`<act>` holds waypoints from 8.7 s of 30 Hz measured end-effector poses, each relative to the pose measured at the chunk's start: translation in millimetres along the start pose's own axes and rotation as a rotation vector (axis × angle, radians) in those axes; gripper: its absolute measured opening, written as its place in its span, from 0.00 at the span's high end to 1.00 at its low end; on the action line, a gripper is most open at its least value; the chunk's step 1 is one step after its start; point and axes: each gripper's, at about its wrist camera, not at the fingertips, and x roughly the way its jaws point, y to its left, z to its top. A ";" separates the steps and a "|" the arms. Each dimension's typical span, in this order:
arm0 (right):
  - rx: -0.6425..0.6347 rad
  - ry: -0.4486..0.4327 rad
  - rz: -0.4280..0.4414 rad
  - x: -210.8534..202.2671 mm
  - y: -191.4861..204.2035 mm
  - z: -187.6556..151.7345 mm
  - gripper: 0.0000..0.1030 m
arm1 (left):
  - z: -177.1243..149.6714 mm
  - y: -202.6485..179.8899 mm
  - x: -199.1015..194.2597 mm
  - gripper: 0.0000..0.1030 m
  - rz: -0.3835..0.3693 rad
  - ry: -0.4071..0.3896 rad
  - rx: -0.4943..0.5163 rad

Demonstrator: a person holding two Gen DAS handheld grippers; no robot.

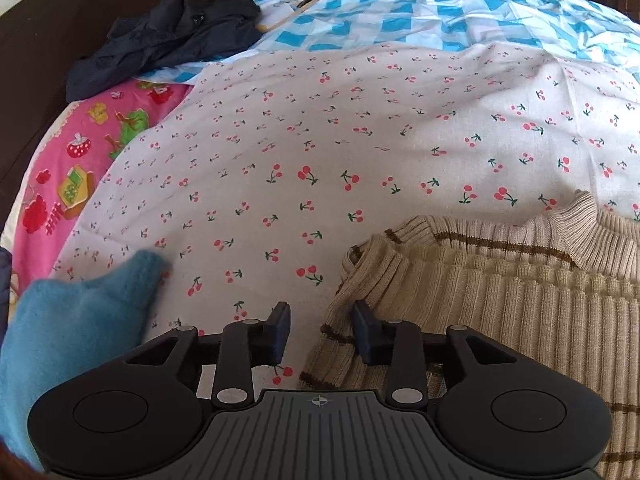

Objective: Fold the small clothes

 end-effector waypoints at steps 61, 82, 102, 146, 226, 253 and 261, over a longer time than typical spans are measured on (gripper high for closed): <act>-0.181 0.031 -0.128 -30.1 0.4 -1.4 0.90 | -5.9 -2.9 14.7 0.59 -0.079 0.035 0.011; -0.032 -0.051 0.038 -79.0 -57.9 -9.6 0.90 | -32.7 -64.0 28.4 0.28 0.145 -0.078 0.406; 0.357 -0.256 0.072 -194.7 -288.8 -74.6 0.90 | -120.9 -273.2 62.7 0.78 -0.211 0.079 0.699; 0.532 -0.206 0.055 -203.7 -315.8 -199.7 1.00 | -123.7 -245.5 62.7 0.62 -0.092 0.171 0.742; 0.195 -0.322 -0.199 -218.6 -230.2 -168.6 0.79 | -109.8 -197.6 66.7 0.50 -0.002 0.150 0.565; 0.282 -0.211 -0.331 -219.9 -206.7 -227.6 0.75 | -133.2 -175.8 48.7 0.50 0.017 0.196 0.599; 0.235 -0.246 -0.305 -239.2 -184.2 -239.8 0.74 | -143.5 -182.1 44.0 0.45 0.049 0.192 0.629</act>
